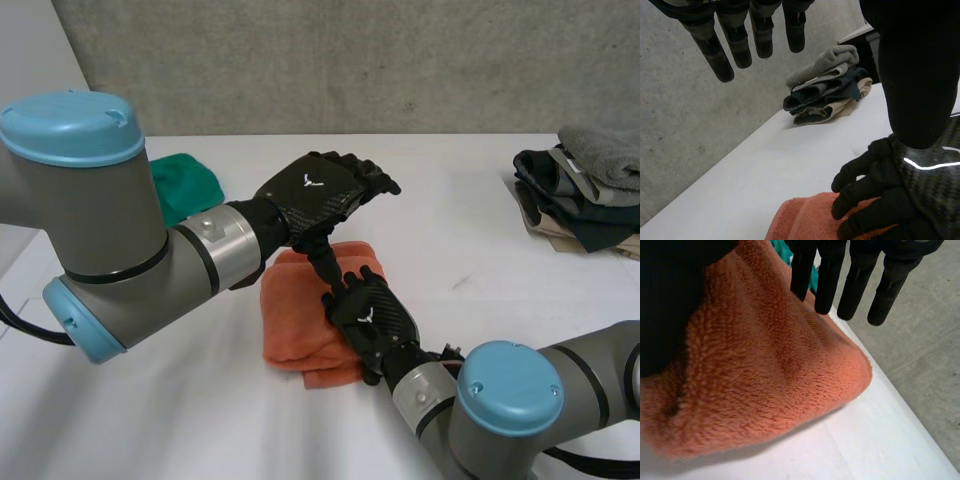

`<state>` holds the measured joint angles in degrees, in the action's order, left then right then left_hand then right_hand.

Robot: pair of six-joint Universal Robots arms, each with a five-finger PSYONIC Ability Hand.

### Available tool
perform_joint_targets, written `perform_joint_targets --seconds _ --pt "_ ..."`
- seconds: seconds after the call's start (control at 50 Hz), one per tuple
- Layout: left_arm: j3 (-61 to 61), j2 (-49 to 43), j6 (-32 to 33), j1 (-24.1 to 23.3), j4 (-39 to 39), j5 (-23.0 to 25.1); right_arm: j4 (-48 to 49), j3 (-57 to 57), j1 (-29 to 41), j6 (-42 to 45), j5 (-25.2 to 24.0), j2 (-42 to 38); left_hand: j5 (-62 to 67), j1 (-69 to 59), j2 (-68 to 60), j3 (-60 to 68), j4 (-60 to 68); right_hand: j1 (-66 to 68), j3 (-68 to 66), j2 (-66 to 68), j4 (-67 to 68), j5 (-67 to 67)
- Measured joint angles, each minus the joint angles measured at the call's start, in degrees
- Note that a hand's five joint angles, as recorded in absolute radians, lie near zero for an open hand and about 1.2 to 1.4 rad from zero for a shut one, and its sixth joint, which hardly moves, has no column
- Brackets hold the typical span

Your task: Fold the laundry.

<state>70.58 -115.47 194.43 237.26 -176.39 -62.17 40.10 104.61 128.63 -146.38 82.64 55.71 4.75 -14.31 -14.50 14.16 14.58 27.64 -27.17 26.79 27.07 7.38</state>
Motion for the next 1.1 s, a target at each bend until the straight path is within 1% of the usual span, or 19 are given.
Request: perform_joint_targets --seconds 0.06,0.08,0.12,0.14,0.2,0.22,0.24,0.4,0.5,0.58,0.66,0.74,0.84,0.88,0.9,0.92,0.98,1.02,1.1 --pt "0.01 0.07 0.05 0.06 -0.03 -0.04 0.27 -0.84 -0.10 -0.11 -0.10 -0.21 0.00 0.00 0.00 0.00 0.00 3.20 -3.25 3.40 3.38 3.98" --pt "-0.01 0.16 0.06 0.13 -0.04 -0.04 0.35 -1.44 -0.14 -0.28 -0.21 -0.29 0.00 0.00 0.00 0.00 0.00 8.50 -8.35 8.72 8.40 12.76" --pt "-0.06 0.26 0.06 0.23 -0.08 -0.03 0.38 -2.12 -0.17 -0.50 -0.37 -0.41 0.00 0.00 0.00 0.00 0.00 13.82 -14.91 15.46 14.43 21.21" --pt "-0.12 0.34 0.05 0.31 -0.10 -0.02 0.40 -2.66 -0.19 -0.66 -0.48 -0.52 0.00 0.00 0.00 0.00 0.00 18.18 -19.88 20.49 19.88 27.26" --pt "-0.25 0.51 0.02 0.45 -0.17 0.00 0.40 -3.67 -0.22 -0.91 -0.67 -0.72 0.00 0.00 0.00 0.00 0.00 24.77 -29.55 30.22 29.19 36.24" --pt "-0.31 0.57 0.01 0.49 -0.21 0.00 0.39 -4.12 -0.22 -1.00 -0.74 -0.74 0.00 0.00 0.00 0.00 0.00 27.98 -34.72 35.87 35.33 41.29" --pt "-0.36 0.62 0.01 0.53 -0.26 0.00 0.37 -4.49 -0.22 -1.07 -0.80 -0.73 0.00 0.00 0.00 0.00 0.00 28.83 -36.93 37.51 38.26 43.17" --pt "-0.95 1.58 -0.06 0.71 -1.19 -0.48 0.02 -7.58 -1.51 -1.22 -1.25 -0.03 0.00 0.00 0.00 0.00 0.00 28.95 -37.77 37.87 40.91 43.87" --pt "-1.37 2.83 -0.17 0.75 -2.90 -2.61 -0.25 -10.37 -5.18 -1.59 -1.79 1.34 0.00 0.00 0.00 0.00 0.00 28.95 -37.77 37.87 40.93 43.87" --pt "-1.59 4.27 -0.29 0.81 -5.45 -5.27 0.25 -13.98 -9.73 -3.10 -3.84 2.81 -0.01 0.00 0.00 0.00 -0.01 28.95 -37.78 37.87 41.15 43.82" --pt "-1.81 5.62 -0.37 0.87 -7.74 -7.13 1.48 -20.12 -15.22 -6.96 -7.73 3.73 0.00 0.00 0.00 0.00 -0.01 28.95 -38.17 37.87 41.39 43.82" --pt "-2.18 6.04 -0.39 0.83 -8.59 -7.59 4.02 -27.23 -20.81 -13.28 -10.49 4.06 0.00 0.00 0.00 0.00 0.00 28.95 -38.17 37.87 41.42 43.82" --pt "-2.36 5.75 -0.43 0.59 -8.66 -7.48 9.18 -34.33 -28.66 -22.03 -11.77 3.36 0.00 0.00 0.00 0.00 0.00 28.95 -38.17 37.87 41.43 43.82" --pt "-2.34 5.54 -0.44 0.44 -8.60 -7.41 9.70 -34.82 -29.40 -22.76 -11.81 3.22 0.00 0.00 0.00 0.00 0.00 28.95 -38.17 37.87 41.43 43.82" --pt "-2.27 5.18 -0.45 0.22 -8.50 -7.33 13.44 -37.75 -35.13 -27.39 -12.22 1.66 0.00 0.00 0.00 0.00 0.00 28.95 -38.17 37.87 41.43 43.82" --pt "-2.22 4.97 -0.45 0.08 -8.45 -7.28 14.70 -38.49 -37.22 -28.70 -12.43 0.86 0.00 0.00 0.00 0.00 0.00 28.95 -38.17 37.87 41.43 43.82" --pt "-2.05 4.34 -0.44 -0.34 -8.34 -7.21 17.48 -39.82 -42.22 -31.23 -13.43 -1.54 0.00 0.00 0.00 0.00 0.00 28.95 -38.60 37.87 41.44 43.82" --pt "-1.88 3.84 -0.42 -0.71 -8.28 -7.20 19.38 -40.45 -45.71 -32.97 -15.07 -3.89 0.00 0.00 0.00 0.00 0.00 28.95 -38.79 37.88 41.54 43.82" --pt "-1.61 3.03 -0.39 -1.17 -8.26 -7.24 22.86 -41.22 -51.16 -37.28 -20.50 -9.36 0.00 0.00 0.00 0.00 0.00 28.95 -39.18 38.44 41.86 43.82"
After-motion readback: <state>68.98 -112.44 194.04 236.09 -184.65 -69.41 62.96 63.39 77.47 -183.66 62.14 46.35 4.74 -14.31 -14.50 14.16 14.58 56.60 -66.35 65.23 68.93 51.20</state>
